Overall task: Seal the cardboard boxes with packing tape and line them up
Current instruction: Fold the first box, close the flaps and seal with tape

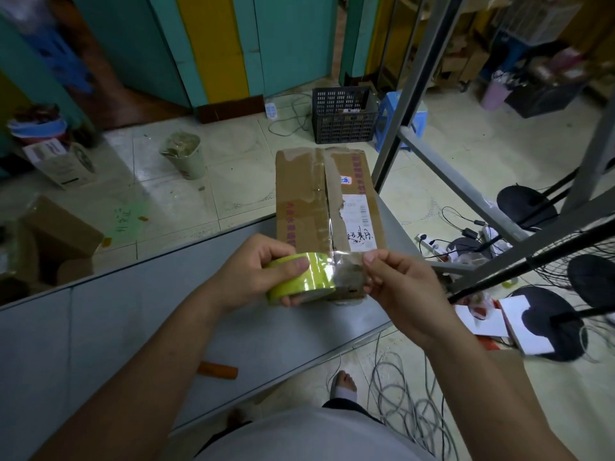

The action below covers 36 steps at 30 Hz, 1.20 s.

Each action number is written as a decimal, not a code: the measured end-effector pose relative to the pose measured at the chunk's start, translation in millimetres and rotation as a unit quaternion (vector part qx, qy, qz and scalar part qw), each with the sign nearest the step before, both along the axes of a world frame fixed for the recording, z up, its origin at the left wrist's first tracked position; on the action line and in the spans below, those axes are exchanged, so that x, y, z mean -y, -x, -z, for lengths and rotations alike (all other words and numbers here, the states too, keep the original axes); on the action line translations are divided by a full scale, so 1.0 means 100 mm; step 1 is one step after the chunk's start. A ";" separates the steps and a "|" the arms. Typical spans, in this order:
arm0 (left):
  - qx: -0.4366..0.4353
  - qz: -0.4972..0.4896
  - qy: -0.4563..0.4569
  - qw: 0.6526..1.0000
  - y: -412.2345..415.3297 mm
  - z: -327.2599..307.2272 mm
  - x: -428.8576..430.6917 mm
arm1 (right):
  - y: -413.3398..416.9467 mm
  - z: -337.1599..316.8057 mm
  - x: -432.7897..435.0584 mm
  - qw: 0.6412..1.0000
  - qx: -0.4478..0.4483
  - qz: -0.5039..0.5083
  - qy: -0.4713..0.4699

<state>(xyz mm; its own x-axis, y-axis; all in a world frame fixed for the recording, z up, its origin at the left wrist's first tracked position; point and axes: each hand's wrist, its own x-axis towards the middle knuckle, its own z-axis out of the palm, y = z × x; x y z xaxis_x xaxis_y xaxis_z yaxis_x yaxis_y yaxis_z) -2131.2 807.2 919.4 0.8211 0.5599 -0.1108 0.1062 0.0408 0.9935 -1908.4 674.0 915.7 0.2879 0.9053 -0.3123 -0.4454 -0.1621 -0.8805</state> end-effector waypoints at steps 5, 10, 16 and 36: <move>-0.059 -0.032 -0.089 0.994 0.05 0.06 -0.04 | -0.10 0.03 0.01 0.996 0.082 0.040 -0.005; -0.311 -0.039 -0.226 0.922 0.08 0.02 -0.05 | -0.19 0.02 0.04 0.989 0.137 0.038 -0.028; -0.133 -0.012 -0.118 0.984 0.19 0.03 -0.09 | -0.25 0.06 0.04 0.996 0.069 0.055 0.005; -0.330 -0.037 -0.244 0.911 0.35 0.23 -0.46 | -0.40 0.23 0.01 0.989 0.085 0.100 0.072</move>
